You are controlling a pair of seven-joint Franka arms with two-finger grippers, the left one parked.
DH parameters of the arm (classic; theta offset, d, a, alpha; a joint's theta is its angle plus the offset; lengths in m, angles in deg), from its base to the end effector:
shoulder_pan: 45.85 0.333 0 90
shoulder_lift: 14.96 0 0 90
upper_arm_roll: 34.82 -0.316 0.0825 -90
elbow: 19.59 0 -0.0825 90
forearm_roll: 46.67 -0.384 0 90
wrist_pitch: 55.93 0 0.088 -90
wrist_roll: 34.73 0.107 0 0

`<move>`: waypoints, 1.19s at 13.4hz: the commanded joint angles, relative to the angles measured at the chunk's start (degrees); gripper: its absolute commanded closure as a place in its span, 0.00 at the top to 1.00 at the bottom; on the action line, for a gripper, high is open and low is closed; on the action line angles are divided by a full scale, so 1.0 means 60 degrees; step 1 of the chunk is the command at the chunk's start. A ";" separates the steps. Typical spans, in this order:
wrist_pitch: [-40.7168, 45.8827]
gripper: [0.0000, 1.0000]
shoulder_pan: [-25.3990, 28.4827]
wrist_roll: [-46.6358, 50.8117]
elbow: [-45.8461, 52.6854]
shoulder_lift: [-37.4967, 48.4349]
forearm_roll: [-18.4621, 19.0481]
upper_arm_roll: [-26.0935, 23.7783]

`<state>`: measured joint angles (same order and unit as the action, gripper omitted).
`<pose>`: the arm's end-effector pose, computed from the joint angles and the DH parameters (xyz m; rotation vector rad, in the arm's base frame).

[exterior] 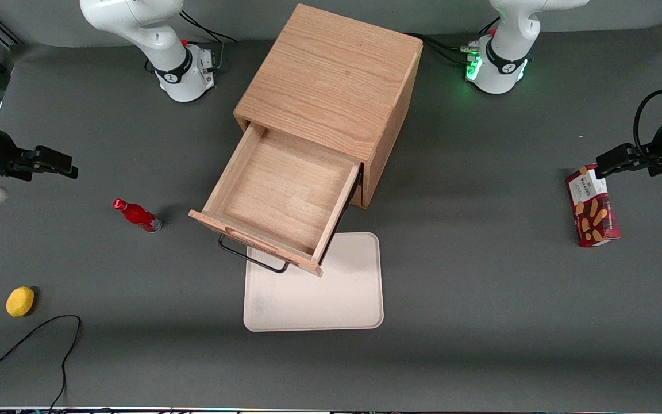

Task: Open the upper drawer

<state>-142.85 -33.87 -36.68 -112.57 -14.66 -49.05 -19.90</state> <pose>0.5447 -0.0237 0.5986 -3.0906 0.0264 0.1528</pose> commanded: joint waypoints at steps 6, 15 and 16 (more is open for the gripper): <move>0.0071 1.00 -0.3389 0.0194 -0.0927 0.1153 0.0000 -0.3029; 0.0380 1.00 -0.3021 0.0075 0.0423 0.0141 -0.0309 -0.2644; 0.0278 1.00 -0.3153 0.0251 0.0423 0.0067 0.0011 -0.3112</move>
<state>-142.33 -51.41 -38.18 -113.32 -11.77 -50.55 -34.36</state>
